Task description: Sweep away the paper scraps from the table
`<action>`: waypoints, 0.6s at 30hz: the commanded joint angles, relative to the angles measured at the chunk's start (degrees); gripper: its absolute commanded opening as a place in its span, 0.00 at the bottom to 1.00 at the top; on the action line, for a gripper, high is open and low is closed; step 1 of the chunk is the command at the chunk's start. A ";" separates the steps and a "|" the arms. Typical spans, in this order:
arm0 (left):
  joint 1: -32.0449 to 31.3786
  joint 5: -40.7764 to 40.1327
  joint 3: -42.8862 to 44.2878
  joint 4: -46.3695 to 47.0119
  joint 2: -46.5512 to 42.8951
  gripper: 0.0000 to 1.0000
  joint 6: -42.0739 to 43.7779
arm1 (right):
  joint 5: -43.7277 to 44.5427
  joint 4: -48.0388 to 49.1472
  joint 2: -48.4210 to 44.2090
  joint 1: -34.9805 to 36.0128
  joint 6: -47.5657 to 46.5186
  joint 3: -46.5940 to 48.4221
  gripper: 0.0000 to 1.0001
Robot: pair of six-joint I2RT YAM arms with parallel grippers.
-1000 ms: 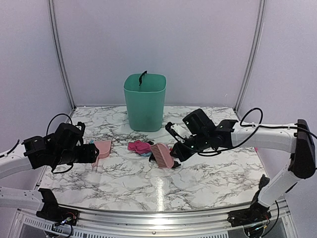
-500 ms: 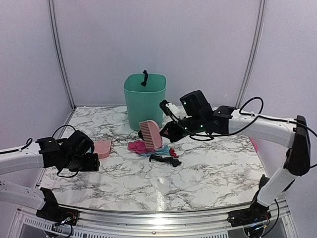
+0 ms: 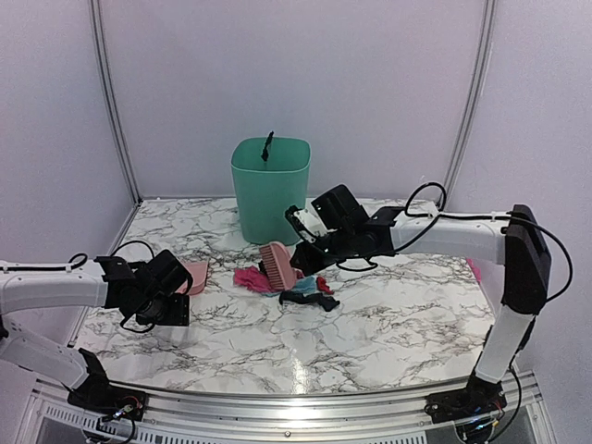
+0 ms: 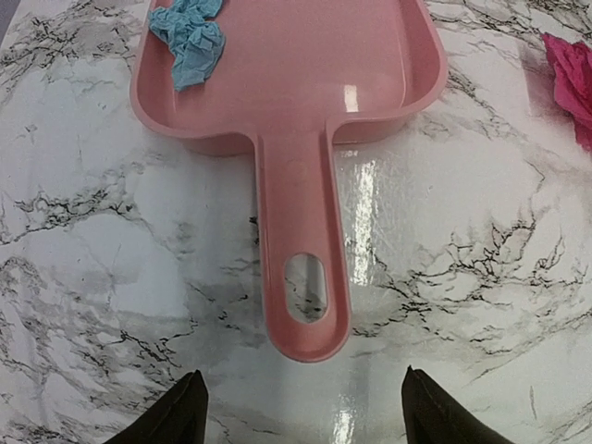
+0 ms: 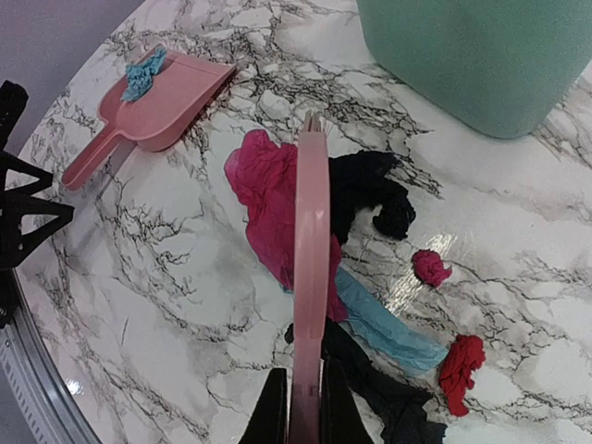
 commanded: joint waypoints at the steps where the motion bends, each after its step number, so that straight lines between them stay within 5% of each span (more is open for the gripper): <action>1: 1.41 -0.75 -0.39 3.42 1.35 0.72 1.32 | -4.38 0.32 -4.68 -0.19 -0.61 -3.37 0.00; 7: 1.67 0.18 -1.57 6.57 1.62 0.65 3.01 | -15.07 0.18 -9.78 -0.18 -1.70 -9.70 0.00; 18: 1.96 -2.35 -2.44 7.26 2.38 0.65 2.52 | -9.85 -0.39 -13.32 -1.63 -2.53 -5.02 0.00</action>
